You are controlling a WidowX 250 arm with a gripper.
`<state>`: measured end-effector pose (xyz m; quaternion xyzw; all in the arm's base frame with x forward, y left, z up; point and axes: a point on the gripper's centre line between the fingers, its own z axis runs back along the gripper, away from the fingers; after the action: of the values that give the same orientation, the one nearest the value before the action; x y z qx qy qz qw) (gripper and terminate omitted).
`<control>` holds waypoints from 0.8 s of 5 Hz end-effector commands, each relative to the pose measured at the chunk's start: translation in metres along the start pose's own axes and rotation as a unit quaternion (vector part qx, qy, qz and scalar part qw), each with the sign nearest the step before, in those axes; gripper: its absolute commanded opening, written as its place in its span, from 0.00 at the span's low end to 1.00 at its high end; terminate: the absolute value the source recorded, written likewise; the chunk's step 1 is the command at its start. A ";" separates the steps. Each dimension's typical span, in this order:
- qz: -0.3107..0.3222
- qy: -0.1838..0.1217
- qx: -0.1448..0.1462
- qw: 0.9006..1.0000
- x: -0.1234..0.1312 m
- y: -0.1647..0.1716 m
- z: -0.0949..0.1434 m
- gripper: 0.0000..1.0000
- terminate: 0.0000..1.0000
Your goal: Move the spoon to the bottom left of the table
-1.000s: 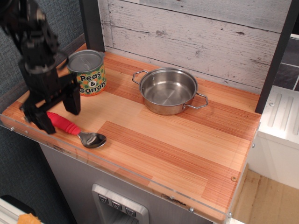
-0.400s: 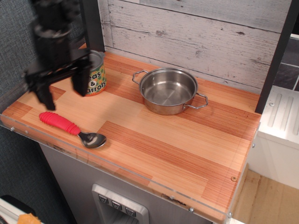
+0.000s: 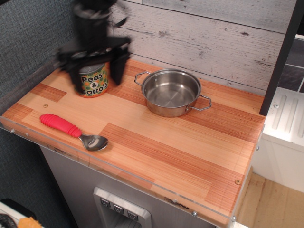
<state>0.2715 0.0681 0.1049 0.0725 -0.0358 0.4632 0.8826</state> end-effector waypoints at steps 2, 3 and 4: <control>-0.128 -0.033 -0.042 0.990 -0.027 -0.064 0.028 1.00 0.00; -0.164 -0.034 -0.042 0.985 -0.030 -0.073 0.029 1.00 0.00; -0.164 -0.034 -0.042 0.985 -0.030 -0.073 0.029 1.00 0.00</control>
<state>0.3252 0.0041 0.1089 0.0627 -0.0522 0.3093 0.9475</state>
